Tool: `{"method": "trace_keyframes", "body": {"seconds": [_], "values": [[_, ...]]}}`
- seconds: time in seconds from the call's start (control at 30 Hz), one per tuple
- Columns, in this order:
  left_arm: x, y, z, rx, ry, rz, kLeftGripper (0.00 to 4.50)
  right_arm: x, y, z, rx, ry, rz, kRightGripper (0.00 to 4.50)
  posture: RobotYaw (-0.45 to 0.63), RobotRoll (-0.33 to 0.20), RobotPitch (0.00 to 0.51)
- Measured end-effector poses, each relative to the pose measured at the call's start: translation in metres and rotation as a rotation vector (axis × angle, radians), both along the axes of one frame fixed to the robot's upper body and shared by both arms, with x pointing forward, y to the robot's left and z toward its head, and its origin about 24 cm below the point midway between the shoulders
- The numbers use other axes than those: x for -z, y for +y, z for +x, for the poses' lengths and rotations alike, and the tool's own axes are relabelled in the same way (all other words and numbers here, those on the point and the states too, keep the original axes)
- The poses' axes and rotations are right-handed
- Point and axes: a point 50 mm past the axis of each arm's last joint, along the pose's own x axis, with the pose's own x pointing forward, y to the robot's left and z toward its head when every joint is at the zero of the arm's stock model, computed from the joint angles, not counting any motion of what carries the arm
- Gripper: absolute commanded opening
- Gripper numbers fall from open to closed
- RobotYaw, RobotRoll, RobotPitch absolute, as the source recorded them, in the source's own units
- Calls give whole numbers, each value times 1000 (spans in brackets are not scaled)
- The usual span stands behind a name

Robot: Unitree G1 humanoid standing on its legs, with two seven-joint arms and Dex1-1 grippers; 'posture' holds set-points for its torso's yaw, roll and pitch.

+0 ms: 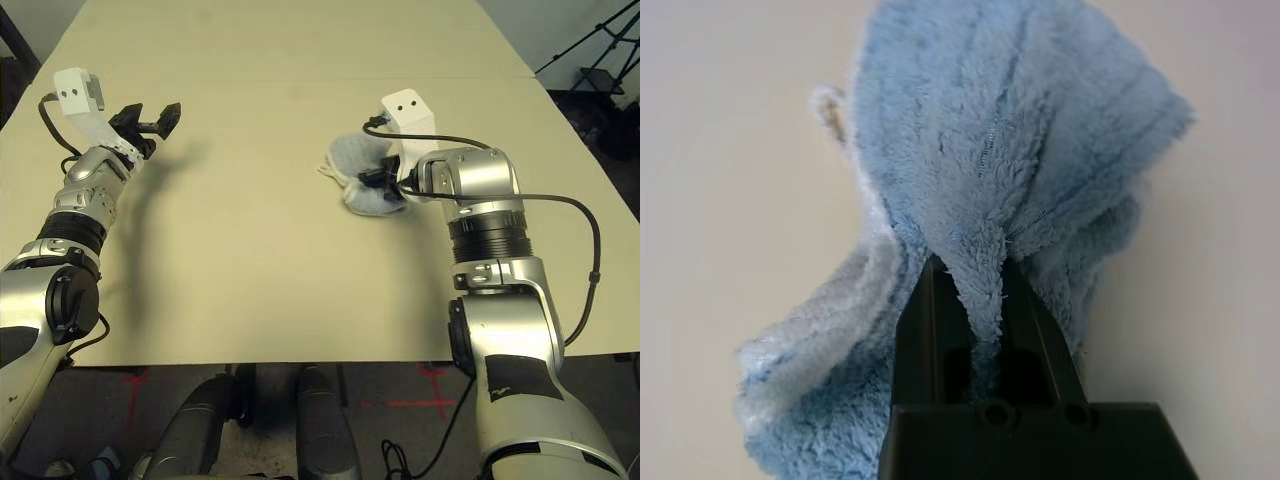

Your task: Wipe the water off the table with a rag.

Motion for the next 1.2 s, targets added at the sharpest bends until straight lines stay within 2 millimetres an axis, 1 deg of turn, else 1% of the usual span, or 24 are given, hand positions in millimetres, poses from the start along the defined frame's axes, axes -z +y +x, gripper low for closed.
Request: {"method": "trace_keyframes", "body": {"seconds": [0.03,0.13,0.17,0.27,0.33,0.4,0.47,0.6,0.7,0.77,0.87,0.93,1.0,1.07,1.13,1.2], "values": [[0,1,0,-2,0,0,4500,1,-5,-2,16,1,-7,95,-120,0,257],[0,0,0,-1,0,0,4500,6,-31,-11,86,-3,-45,95,-120,0,257],[0,0,0,0,0,0,4500,6,-41,-14,116,-7,-61,93,-136,0,259],[0,0,0,-1,0,-1,4500,4,-65,-23,215,-17,-98,93,-141,0,260],[0,0,0,0,0,-1,4500,-1,-83,-30,300,-37,-119,91,-141,0,260],[0,-1,0,2,1,-1,4500,-10,-95,-36,361,-71,-125,87,-148,0,260],[1,-2,0,5,2,-3,4500,-18,-100,-39,393,-105,-121,87,-148,0,260],[1,-4,0,10,3,-4,4500,-26,-99,-40,395,-123,-112,86,-148,0,260],[1,-4,0,10,3,-4,4500,-25,-92,-39,371,-111,-91,86,-148,0,260],[1,-4,0,10,2,-4,4500,-20,-81,-35,336,-100,-71,86,-148,0,260],[1,-5,1,12,2,-4,4500,-4,-55,-26,254,-59,-12,86,-146,0,261],[1,-5,1,14,1,-4,4500,1,-31,-20,171,-42,36,86,-146,0,261],[1,-5,1,14,1,-4,4500,-5,-9,-15,92,-50,69,86,-146,0,261],[1,-5,1,14,1,-3,4500,-18,8,-11,34,-81,73,86,-146,0,261],[0,-4,1,13,1,-3,4500,-29,21,-8,-11,-112,76,86,-146,0,261],[0,-4,1,12,0,-3,4500,-31,30,-5,-43,-112,76,85,-146,0,261]]}}
